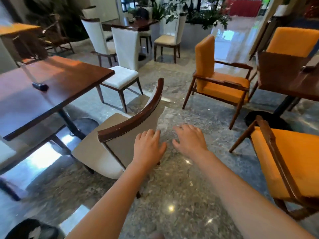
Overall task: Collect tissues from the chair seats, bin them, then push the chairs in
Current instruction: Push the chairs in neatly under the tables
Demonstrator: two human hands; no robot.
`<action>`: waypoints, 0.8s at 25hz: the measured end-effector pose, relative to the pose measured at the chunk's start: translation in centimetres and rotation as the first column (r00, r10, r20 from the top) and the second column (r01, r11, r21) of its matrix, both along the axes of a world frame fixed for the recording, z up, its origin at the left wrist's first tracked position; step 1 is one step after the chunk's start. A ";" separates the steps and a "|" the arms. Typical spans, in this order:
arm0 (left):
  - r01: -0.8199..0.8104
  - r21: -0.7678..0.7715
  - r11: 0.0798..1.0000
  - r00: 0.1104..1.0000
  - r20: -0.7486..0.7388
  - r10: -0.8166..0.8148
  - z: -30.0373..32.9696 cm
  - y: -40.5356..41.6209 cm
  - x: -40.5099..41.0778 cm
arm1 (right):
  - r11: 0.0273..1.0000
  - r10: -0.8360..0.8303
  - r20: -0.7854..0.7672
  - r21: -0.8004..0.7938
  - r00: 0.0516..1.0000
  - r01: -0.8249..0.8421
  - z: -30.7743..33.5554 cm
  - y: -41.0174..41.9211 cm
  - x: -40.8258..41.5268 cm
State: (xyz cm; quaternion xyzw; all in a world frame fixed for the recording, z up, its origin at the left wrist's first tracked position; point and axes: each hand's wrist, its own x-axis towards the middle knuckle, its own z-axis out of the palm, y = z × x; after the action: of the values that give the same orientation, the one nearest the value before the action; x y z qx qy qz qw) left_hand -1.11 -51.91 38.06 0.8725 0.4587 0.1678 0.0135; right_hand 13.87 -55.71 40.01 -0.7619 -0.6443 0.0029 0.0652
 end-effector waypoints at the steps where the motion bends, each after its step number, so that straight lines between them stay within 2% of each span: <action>1: -0.035 -0.001 0.999 0.999 0.002 0.035 0.1 0.9 1.1 | 0.999 0.041 0.001 0.012 0.999 -0.041 0.0 1.4 1.1; 6: -0.203 0.042 0.978 0.977 0.073 0.199 0.0 6.7 4.3 | 0.975 0.206 0.048 0.075 0.977 -0.209 0.1 10.3 5.0; 9: -0.292 0.006 0.956 0.951 0.106 0.290 0.4 10.2 4.8 | 0.943 0.321 0.047 0.073 0.946 -0.324 0.9 15.3 5.8; 15: -0.439 0.001 0.899 0.897 0.067 0.438 0.3 14.2 5.6 | 0.820 0.566 0.078 0.048 0.821 -0.570 1.0 22.5 6.8; 20: -0.615 -0.004 0.789 0.789 0.004 0.615 -2.0 14.4 6.3 | 0.675 0.736 0.098 -0.019 0.670 -0.738 -0.8 26.6 8.1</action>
State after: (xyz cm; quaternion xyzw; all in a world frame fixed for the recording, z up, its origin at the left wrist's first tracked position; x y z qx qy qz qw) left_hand 5.16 -37.51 36.02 0.6755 0.7177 0.1647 -0.0394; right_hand 21.94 -29.08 39.21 -0.4358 -0.8992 -0.0152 0.0353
